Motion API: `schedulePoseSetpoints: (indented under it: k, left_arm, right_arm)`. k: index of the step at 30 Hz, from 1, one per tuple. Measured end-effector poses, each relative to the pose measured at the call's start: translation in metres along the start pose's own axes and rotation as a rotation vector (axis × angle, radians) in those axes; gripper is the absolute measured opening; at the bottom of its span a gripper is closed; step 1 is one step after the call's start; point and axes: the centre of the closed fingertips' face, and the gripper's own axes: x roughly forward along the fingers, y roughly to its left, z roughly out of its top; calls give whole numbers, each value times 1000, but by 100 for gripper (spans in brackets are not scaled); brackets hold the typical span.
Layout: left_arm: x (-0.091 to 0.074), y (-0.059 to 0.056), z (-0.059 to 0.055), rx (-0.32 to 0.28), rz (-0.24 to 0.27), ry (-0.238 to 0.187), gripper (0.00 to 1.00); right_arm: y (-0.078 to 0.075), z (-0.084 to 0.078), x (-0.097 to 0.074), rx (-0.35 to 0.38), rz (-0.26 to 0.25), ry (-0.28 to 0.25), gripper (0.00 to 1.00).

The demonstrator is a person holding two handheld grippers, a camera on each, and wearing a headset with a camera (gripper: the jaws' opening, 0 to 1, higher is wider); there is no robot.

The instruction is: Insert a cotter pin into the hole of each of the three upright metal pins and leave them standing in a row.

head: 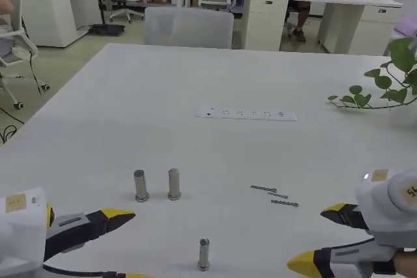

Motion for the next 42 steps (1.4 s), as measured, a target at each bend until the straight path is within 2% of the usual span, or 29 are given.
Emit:
schedulePoseSetpoints:
  k: [11, 15, 22, 27, 38, 42]
  left_arm:
    - [-11, 5, -6, -21, 30, 7, 76]
    - [-13, 6, -7, -27, 37, 6, 75]
    - [-12, 4, -10, -18, 38, 14, 75]
    - [-11, 2, -10, -24, 36, 12, 75]
    - [-13, 2, -15, -24, 45, 23, 75]
    - [-15, 2, -14, -29, 50, 18, 75]
  right_arm:
    - [-43, 16, 8, 13, -18, 1, 68]
    - [-49, 22, 13, 16, -14, 4, 66]
    - [-57, 28, 22, -5, -6, 23, 51]
    - [-67, 33, 30, -21, -9, 39, 46]
    - [-81, 36, 44, -53, 5, 79, 30]
    - [-82, 37, 49, -65, 20, 95, 25]
